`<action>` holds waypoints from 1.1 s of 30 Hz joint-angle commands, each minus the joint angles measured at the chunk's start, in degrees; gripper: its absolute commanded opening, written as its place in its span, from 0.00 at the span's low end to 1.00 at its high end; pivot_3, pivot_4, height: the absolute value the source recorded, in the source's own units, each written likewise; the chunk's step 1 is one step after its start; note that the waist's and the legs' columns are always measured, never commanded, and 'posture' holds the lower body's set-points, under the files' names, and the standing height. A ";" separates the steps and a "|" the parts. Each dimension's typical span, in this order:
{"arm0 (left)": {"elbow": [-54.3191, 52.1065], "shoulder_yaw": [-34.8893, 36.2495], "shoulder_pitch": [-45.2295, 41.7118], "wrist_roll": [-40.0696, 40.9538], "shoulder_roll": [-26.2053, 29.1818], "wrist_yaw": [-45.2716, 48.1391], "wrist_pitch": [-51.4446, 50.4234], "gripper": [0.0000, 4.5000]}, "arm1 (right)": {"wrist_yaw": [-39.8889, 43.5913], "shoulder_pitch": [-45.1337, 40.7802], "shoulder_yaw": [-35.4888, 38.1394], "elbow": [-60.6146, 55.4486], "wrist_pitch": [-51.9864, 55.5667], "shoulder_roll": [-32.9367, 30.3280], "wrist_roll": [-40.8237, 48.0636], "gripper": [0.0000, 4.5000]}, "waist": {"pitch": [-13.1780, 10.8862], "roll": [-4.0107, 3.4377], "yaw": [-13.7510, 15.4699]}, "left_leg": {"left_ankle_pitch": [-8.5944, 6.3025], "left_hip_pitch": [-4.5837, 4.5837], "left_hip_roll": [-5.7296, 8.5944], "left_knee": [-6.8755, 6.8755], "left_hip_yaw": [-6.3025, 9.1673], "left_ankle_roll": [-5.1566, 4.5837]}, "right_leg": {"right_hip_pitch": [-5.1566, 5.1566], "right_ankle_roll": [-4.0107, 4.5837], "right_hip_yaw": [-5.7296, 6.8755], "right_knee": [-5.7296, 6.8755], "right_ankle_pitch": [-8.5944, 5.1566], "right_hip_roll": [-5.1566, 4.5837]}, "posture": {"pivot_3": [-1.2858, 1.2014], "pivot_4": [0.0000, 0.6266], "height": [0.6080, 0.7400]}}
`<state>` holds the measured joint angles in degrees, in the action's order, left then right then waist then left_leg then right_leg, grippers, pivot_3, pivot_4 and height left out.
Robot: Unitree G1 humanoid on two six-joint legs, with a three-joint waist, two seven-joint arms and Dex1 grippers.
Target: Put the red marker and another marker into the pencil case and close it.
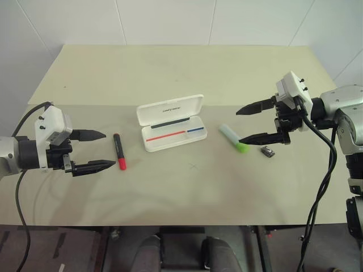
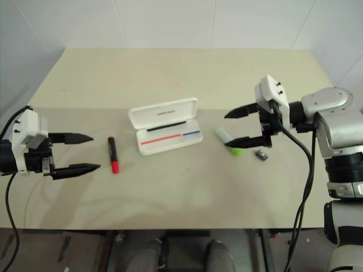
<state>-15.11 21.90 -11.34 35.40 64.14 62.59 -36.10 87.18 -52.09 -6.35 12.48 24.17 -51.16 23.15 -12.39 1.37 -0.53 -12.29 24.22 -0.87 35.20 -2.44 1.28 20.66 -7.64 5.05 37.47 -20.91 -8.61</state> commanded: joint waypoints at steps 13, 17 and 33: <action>-5.65 -10.30 -9.45 -1.37 -7.25 -7.61 -1.05 1.00 | 1.23 -0.20 2.48 -2.07 0.23 -0.45 1.61 1.00 | 0.02 0.03 0.59 | 0.00 -0.02 0.01 0.07 0.00 0.00 | -0.03 0.00 -0.03 0.04 0.00 0.00 | 0.52 0.24 1.00; -5.82 -19.13 -13.39 -7.96 -11.44 -10.70 1.61 1.00 | 1.40 0.82 3.66 -4.66 1.27 -0.80 3.70 1.00 | 0.03 0.05 0.62 | -0.10 0.06 0.01 0.34 0.03 -0.04 | -0.08 -0.02 -0.02 0.04 0.03 0.01 | 0.52 0.24 1.00; 15.58 -33.94 -25.81 -27.47 -27.97 -17.34 11.24 1.00 | -2.81 6.23 7.53 -13.26 5.39 -2.51 6.61 1.00 | 0.03 0.06 0.68 | -0.14 0.09 -0.03 0.59 0.03 -0.10 | -0.13 -0.02 0.00 0.09 0.03 0.07 | 0.52 0.24 1.00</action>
<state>0.41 -12.46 -35.92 8.05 36.91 45.17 -25.45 84.80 -45.84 -1.28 1.06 29.25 -52.59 28.56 -12.36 1.44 0.15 -12.45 24.31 -0.90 35.82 -2.41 1.16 20.51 -7.67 5.04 37.56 -20.88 -8.55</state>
